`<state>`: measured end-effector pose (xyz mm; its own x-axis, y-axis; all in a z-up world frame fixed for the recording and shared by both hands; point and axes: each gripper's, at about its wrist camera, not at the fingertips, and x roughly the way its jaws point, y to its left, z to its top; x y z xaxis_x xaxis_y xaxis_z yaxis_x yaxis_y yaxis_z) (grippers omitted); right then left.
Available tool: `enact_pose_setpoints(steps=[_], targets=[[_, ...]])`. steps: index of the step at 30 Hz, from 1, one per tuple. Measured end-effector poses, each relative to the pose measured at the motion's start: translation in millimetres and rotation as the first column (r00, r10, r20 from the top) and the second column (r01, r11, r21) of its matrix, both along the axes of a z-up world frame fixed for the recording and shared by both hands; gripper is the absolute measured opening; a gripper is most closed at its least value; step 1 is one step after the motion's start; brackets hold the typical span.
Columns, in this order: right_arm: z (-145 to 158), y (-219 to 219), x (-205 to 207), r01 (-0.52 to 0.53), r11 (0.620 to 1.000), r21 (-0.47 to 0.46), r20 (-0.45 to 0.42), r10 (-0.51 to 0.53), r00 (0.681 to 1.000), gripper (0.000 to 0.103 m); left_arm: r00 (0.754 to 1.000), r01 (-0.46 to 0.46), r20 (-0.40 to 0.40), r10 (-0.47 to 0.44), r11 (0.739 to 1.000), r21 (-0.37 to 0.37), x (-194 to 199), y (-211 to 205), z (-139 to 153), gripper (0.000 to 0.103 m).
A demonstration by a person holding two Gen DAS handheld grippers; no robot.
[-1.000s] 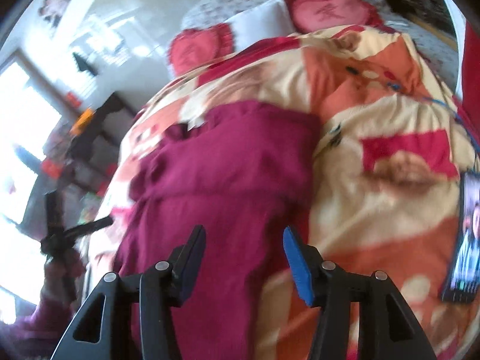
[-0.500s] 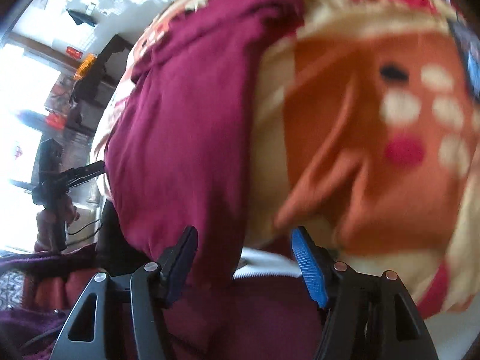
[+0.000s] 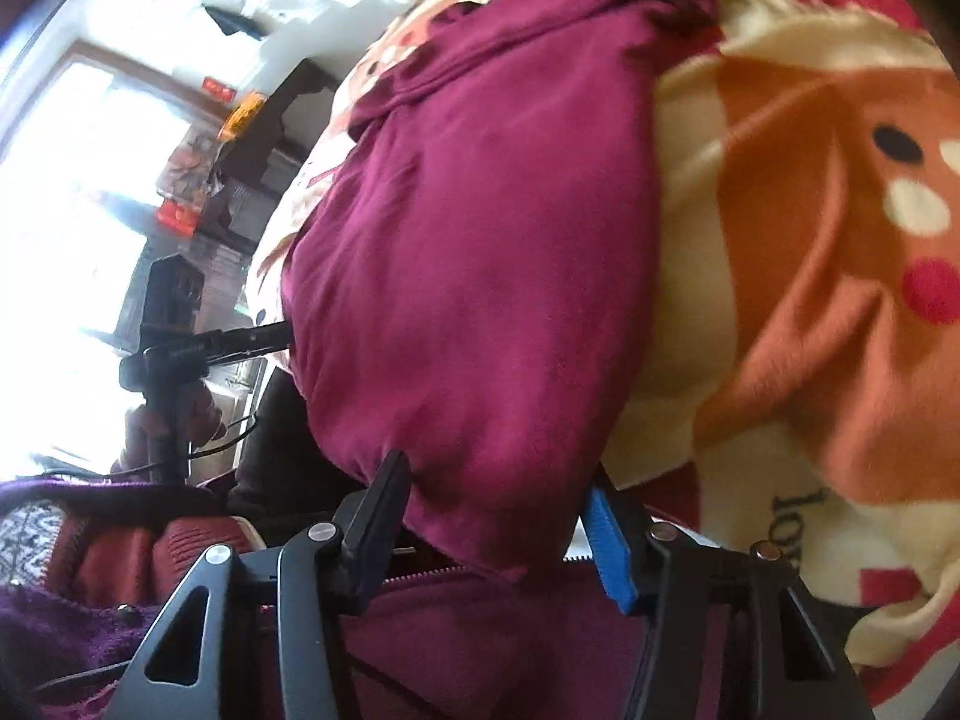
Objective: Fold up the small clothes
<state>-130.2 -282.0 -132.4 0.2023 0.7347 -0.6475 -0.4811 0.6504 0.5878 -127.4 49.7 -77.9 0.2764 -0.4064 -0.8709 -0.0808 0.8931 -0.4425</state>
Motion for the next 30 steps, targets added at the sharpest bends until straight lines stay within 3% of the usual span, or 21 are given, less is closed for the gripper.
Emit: enact_pose_setpoints(steps=[9, 14, 16, 17, 19, 20, 21, 24, 30], targets=[[3.0, -5.4, -1.2, -0.006, 1.000, 0.005, 0.000, 0.006, 1.000, 0.055, 0.997, 0.060, 0.044, -0.059, 0.997, -0.037, 2.4, -12.1, 8.3, 0.055], [8.4, -10.2, 1.5, 0.007, 0.999, 0.038, 0.011, -0.008, 1.000, 0.054, 0.999, 0.045, 0.010, -0.045, 0.997, -0.060, 7.8, -16.3, -9.2, 0.055], [2.7, -12.3, 5.4, 0.035, 0.997, 0.068, -0.017, -0.034, 0.999, 0.048, 0.999, 0.045, 0.020, -0.044, 0.997, -0.069, 9.1, -17.2, -8.5, 0.055], [-1.7, -12.5, 7.1, 0.047, 0.996, 0.070, -0.033, -0.045, 0.998, 0.039, 0.999, 0.047, 0.020, -0.046, 0.997, -0.066, 9.5, -17.7, -8.5, 0.055], [-9.0, -13.4, 8.6, 0.074, 0.996, 0.043, -0.046, -0.072, 0.996, 0.025, 0.998, 0.066, 0.025, -0.065, 0.997, -0.047, 8.6, -18.8, -6.5, 0.041], [-9.5, -15.0, 8.7, 0.081, 0.996, 0.042, -0.045, -0.079, 0.996, 0.020, 0.996, 0.089, 0.023, -0.088, 0.996, -0.019, 8.2, -20.0, -4.8, 0.021], [-8.0, -16.6, 7.9, 0.084, 0.995, 0.048, -0.040, -0.082, 0.996, 0.016, 0.995, 0.092, 0.026, -0.092, 0.996, -0.002, 7.9, -19.2, -3.0, 0.014], [10.3, -21.4, 2.6, 0.075, 0.994, 0.083, 0.007, -0.075, 0.997, 0.012, 0.996, 0.079, 0.053, -0.076, 0.995, -0.063, 6.2, -6.1, 10.7, 0.009], [66.2, -39.8, -0.7, 0.055, 0.965, 0.256, 0.102, -0.083, 0.991, 0.012, 0.983, 0.031, 0.183, -0.003, 0.988, -0.154, -1.8, 30.5, 58.8, 0.008]])
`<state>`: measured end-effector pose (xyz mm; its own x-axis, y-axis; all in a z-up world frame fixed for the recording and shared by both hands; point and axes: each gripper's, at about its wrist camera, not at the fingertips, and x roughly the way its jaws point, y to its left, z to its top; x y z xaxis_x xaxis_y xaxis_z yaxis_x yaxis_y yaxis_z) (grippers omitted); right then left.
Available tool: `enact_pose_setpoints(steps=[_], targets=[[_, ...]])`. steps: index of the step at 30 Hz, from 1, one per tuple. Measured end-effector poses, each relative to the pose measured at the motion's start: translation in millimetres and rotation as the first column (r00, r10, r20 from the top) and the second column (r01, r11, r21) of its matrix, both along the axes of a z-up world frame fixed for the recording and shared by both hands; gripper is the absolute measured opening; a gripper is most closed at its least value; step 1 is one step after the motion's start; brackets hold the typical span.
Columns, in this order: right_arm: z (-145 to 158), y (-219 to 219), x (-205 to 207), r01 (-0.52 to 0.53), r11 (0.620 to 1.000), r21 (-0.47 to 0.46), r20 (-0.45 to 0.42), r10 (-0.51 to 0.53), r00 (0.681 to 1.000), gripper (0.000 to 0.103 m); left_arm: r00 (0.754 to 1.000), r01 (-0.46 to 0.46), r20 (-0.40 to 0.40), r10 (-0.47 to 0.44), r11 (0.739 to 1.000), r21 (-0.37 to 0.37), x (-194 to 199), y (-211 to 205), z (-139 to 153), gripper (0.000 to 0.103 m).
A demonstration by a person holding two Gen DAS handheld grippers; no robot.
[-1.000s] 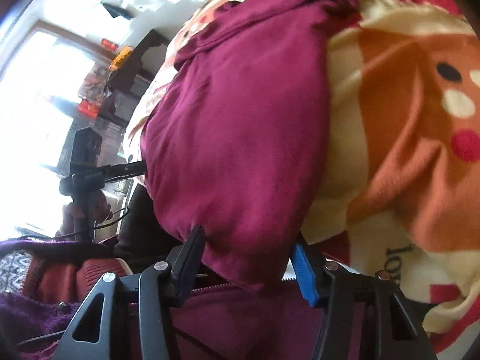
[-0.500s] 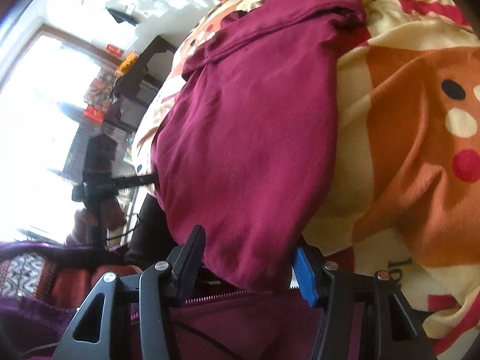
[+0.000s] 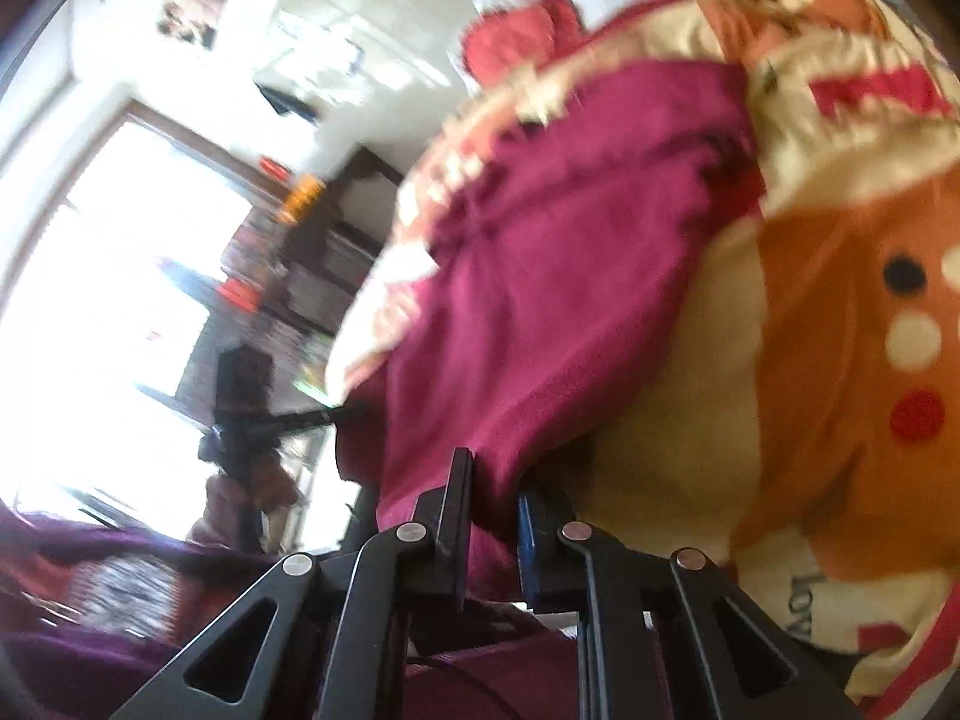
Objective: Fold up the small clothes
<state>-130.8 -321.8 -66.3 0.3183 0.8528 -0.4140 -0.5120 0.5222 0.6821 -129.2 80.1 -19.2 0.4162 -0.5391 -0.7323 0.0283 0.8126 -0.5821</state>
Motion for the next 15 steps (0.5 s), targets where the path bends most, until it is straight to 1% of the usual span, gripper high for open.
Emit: enact_pose_setpoints(steps=[2, 3, 6, 8, 11, 15], targets=[[8.6, -5.5, 3.3, 0.005, 0.999, 0.038, 0.015, -0.005, 1.000, 0.012, 1.000, -0.027, 0.013, 0.027, 1.000, -0.003, -2.2, 11.3, 4.1, 0.008], [9.9, -5.4, 3.8, 0.009, 0.999, 0.040, 0.016, -0.009, 1.000, 0.012, 0.999, -0.044, 0.010, 0.044, 0.999, -0.002, -2.9, 16.8, 2.8, 0.008], [6.4, -5.1, 12.3, 0.015, 0.999, 0.038, -0.005, -0.015, 1.000, 0.012, 0.996, -0.085, -0.023, 0.084, 0.996, -0.038, -1.4, 25.0, -4.8, 0.008], [5.2, -4.0, 21.0, 0.023, 0.999, 0.049, -0.028, -0.022, 0.999, 0.012, 0.996, -0.084, -0.020, 0.083, 0.995, -0.057, 3.5, 26.2, -3.2, 0.008], [15.9, -3.8, 38.1, 0.039, 0.998, 0.058, -0.010, -0.039, 0.999, 0.012, 0.996, -0.084, 0.021, 0.085, 0.995, -0.053, 19.5, 23.7, 11.1, 0.008], [39.4, -14.0, 67.8, 0.086, 0.993, 0.087, 0.046, -0.090, 0.995, 0.012, 0.987, -0.132, 0.088, 0.138, 0.989, -0.067, 66.2, 31.3, 32.5, 0.008]])
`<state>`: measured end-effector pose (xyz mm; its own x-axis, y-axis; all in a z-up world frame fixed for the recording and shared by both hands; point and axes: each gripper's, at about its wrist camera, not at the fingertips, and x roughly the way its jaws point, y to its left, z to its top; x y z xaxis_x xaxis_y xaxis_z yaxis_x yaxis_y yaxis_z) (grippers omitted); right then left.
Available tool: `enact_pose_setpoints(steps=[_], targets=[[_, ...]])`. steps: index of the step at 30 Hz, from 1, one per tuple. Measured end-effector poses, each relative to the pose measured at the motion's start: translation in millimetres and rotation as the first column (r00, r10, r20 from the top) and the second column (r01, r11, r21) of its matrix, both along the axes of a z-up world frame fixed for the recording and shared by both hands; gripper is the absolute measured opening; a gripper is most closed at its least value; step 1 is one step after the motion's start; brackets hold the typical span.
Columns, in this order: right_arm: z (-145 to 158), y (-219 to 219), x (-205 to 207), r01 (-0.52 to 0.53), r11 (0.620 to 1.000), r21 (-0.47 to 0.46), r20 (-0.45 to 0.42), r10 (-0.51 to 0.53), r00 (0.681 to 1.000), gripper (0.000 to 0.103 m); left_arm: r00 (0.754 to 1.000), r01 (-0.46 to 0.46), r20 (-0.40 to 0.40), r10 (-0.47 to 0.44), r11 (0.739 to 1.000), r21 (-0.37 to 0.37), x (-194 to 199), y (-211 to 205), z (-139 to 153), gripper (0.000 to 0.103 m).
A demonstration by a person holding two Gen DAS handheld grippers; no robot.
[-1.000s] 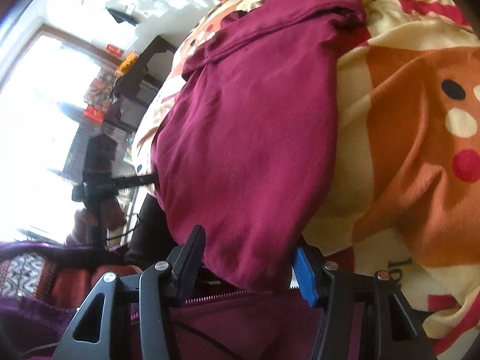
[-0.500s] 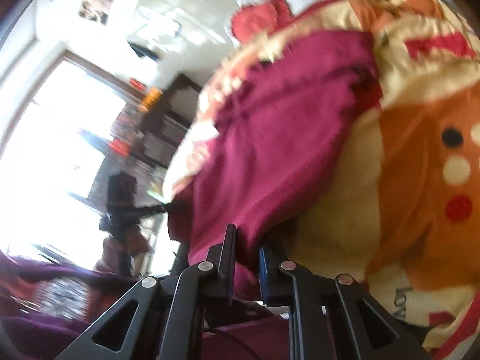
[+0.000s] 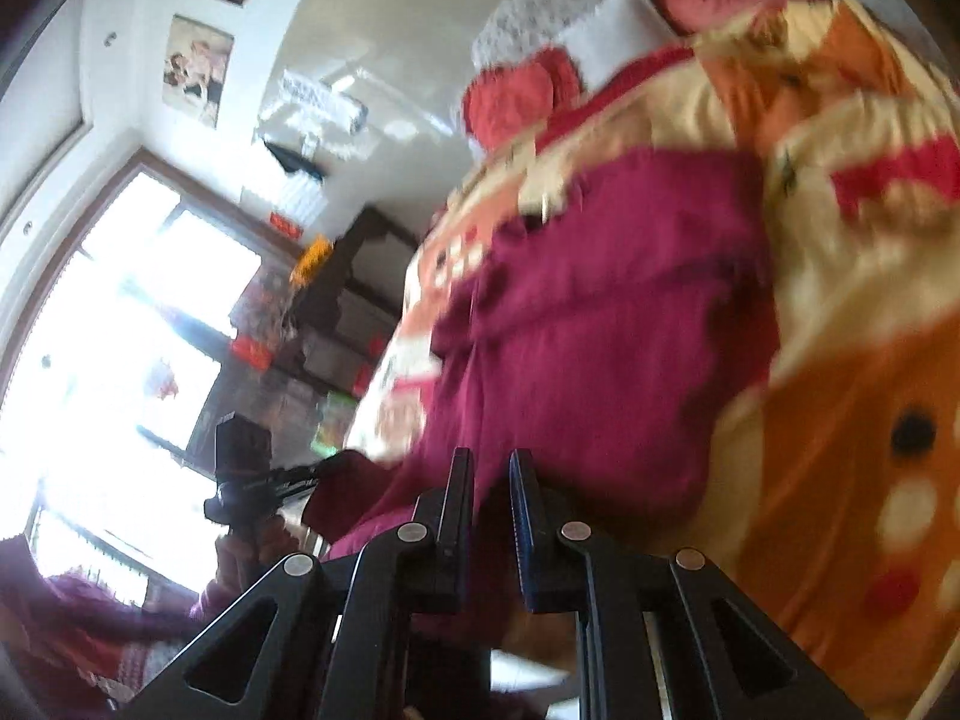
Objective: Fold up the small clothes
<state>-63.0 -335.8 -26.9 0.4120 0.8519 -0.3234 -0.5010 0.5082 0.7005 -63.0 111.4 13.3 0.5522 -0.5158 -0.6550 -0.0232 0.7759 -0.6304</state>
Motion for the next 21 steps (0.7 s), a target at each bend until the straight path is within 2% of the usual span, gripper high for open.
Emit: enact_pose_setpoints(steps=[4, 6, 7, 9, 11, 13, 14, 15, 17, 21], targets=[[21.6, -10.2, 45.8, 0.077, 0.997, 0.033, 0.034, -0.078, 0.996, 0.012, 0.999, -0.019, 0.040, 0.018, 1.000, 0.003, 54.2, 4.7, 9.4, 0.008], [26.5, -8.3, 62.8, 0.130, 0.991, -0.042, 0.042, -0.128, 0.991, 0.011, 0.999, -0.016, 0.040, 0.015, 0.999, 0.032, 73.0, -0.2, 9.9, 0.008], [26.0, -7.4, 68.2, 0.142, 0.987, -0.071, 0.026, -0.141, 0.990, 0.012, 0.999, -0.005, 0.042, 0.004, 0.999, 0.035, 77.6, -3.0, 10.0, 0.008], [18.5, -3.9, 72.2, 0.071, 0.996, -0.059, -0.055, -0.074, 0.996, 0.012, 0.999, 0.014, 0.045, -0.016, 0.999, 0.053, 82.7, -9.2, 9.5, 0.008], [9.2, -0.5, 64.6, 0.016, 0.994, -0.110, -0.102, -0.027, 0.994, 0.013, 0.999, 0.023, 0.041, -0.026, 0.998, 0.066, 84.0, -10.8, 6.3, 0.008], [-7.7, 1.1, 44.8, -0.027, 0.981, -0.193, -0.147, -0.002, 0.989, 0.027, 0.999, 0.016, 0.032, -0.018, 0.998, 0.068, 82.9, -9.3, 1.9, 0.008], [-16.5, 1.8, 37.8, -0.048, 0.977, -0.210, -0.180, 0.010, 0.984, 0.042, 1.000, 0.007, 0.027, -0.009, 0.998, 0.064, 82.8, -6.4, -0.1, 0.008], [-28.4, 1.2, 27.7, -0.073, 0.974, -0.216, -0.225, 0.023, 0.974, 0.049, 1.000, 0.002, 0.026, -0.003, 0.998, 0.059, 81.0, -5.0, -1.2, 0.008], [-49.8, -3.0, 4.2, -0.115, 0.974, -0.194, -0.303, 0.053, 0.952, 0.049, 1.000, -0.010, 0.019, 0.009, 0.998, 0.060, 79.9, -3.0, -3.5, 0.008], [-76.0, -10.2, -33.9, -0.146, 0.983, -0.112, -0.389, 0.092, 0.917, 0.049, 1.000, -0.009, 0.003, 0.009, 0.998, 0.063, 74.8, -4.5, -8.7, 0.008]])
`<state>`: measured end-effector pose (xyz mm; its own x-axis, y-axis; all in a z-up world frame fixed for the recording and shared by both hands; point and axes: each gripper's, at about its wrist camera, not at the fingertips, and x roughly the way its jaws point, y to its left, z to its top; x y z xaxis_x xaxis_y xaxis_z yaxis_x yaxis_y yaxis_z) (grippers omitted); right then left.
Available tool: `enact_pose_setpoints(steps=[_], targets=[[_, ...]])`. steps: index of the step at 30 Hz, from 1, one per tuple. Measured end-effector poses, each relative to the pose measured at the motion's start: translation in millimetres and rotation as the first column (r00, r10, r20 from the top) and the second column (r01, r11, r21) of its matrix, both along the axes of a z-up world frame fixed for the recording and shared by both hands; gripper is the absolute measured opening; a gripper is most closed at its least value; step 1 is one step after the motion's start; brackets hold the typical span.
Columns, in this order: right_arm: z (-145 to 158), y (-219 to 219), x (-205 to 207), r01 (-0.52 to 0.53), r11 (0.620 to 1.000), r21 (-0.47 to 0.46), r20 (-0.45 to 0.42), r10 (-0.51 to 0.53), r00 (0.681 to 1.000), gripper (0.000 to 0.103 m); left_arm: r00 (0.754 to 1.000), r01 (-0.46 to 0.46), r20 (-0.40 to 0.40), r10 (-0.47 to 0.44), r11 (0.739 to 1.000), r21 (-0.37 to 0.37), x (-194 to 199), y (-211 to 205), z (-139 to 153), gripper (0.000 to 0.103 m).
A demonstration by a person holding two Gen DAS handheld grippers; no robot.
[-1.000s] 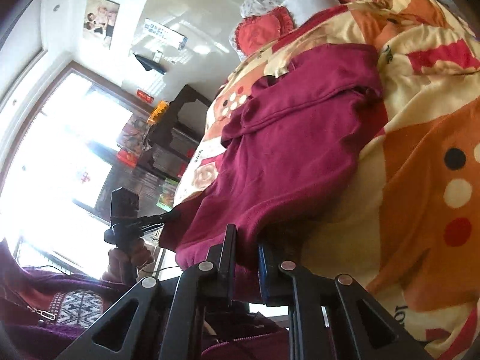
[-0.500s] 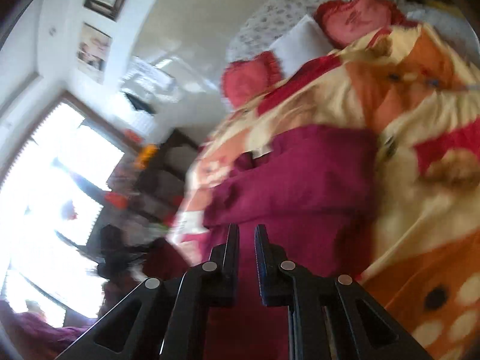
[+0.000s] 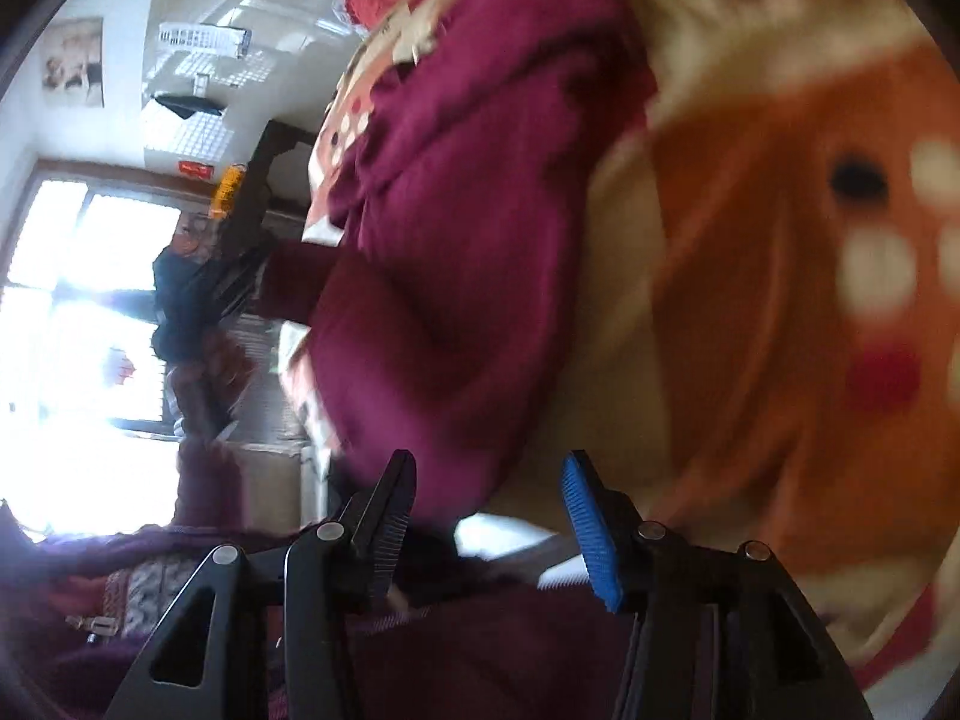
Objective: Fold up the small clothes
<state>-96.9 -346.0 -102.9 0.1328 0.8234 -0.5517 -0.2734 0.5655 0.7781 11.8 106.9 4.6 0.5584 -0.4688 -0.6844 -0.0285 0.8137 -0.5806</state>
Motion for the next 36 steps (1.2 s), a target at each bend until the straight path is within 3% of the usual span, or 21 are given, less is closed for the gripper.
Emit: enact_pose_setpoints(steps=[4, 8, 12, 15, 18, 21, 24, 25, 28, 29, 30, 31, 33, 36], targets=[[-13.1, 7.0, -14.5, 0.018, 0.996, 0.083, -0.010, -0.017, 1.000, 0.061, 1.000, 0.002, -0.011, -0.002, 1.000, 0.003, -6.6, -3.9, -5.9, 0.008], [-28.9, 28.4, -7.4, 0.011, 0.996, 0.089, -0.018, -0.010, 1.000, 0.062, 0.999, 0.013, -0.042, -0.013, 1.000, 0.000, -15.6, -4.3, -10.7, 0.010], [-25.6, 48.1, -5.0, -0.039, 0.991, 0.130, 0.007, 0.038, 0.999, 0.062, 0.997, 0.039, -0.071, -0.037, 0.999, 0.027, -23.5, -5.6, -17.3, 0.037], [-17.8, 54.9, -4.1, -0.050, 0.992, 0.118, 0.038, 0.046, 0.998, 0.062, 0.994, 0.068, -0.089, -0.069, 0.998, -0.014, -29.2, -8.5, -21.3, 0.040], [-13.8, 51.8, -4.1, -0.034, 0.992, 0.123, 0.056, 0.027, 0.998, 0.062, 0.993, 0.076, -0.087, -0.080, 0.996, -0.044, -33.3, -10.2, -22.0, 0.050], [-17.1, 49.5, -3.3, -0.013, 0.991, 0.132, 0.045, 0.007, 0.999, 0.062, 0.995, 0.061, -0.079, -0.068, 0.994, -0.092, -32.4, -7.9, -18.4, 0.051], [-17.8, 49.8, -2.6, -0.005, 0.992, 0.128, 0.047, -0.001, 0.999, 0.056, 0.996, 0.063, -0.052, -0.067, 0.995, -0.083, -29.2, -9.5, -12.0, 0.059], [-17.4, 49.0, -2.7, -0.003, 0.992, 0.125, 0.052, -0.004, 0.999, 0.053, 0.996, 0.066, -0.052, -0.070, 0.996, -0.067, -27.6, -12.0, -12.3, 0.059], [-17.6, 46.9, -2.5, 0.015, 0.992, 0.126, 0.072, -0.024, 0.997, 0.030, 0.989, 0.108, -0.098, -0.108, 0.994, -0.011, -20.9, -25.4, -24.4, 0.058], [-18.5, 45.6, -3.1, 0.019, 0.992, 0.128, 0.075, -0.029, 0.997, 0.024, 0.987, 0.123, -0.109, -0.121, 0.992, 0.012, -19.2, -30.1, -28.7, 0.045], [-19.1, 45.4, -2.4, 0.021, 0.991, 0.131, 0.075, -0.031, 0.997, 0.020, 0.984, 0.140, -0.116, -0.134, 0.989, 0.040, -17.1, -34.7, -31.8, 0.019], [-18.6, 44.1, -1.6, 0.019, 0.990, 0.137, 0.071, -0.029, 0.997, 0.018, 0.982, 0.151, -0.127, -0.143, 0.987, 0.057, -15.3, -37.7, -33.9, 0.012], [-10.1, 40.6, 3.9, 0.015, 0.985, 0.170, 0.075, -0.028, 0.997, 0.014, 0.983, 0.155, -0.110, -0.150, 0.987, 0.039, -12.4, -37.2, -30.6, 0.012], [29.6, 28.3, 22.5, 0.022, 0.971, 0.239, 0.167, -0.063, 0.984, 0.014, 0.991, 0.128, -0.036, -0.127, 0.991, 0.025, -7.7, -29.8, -9.9, 0.011]])
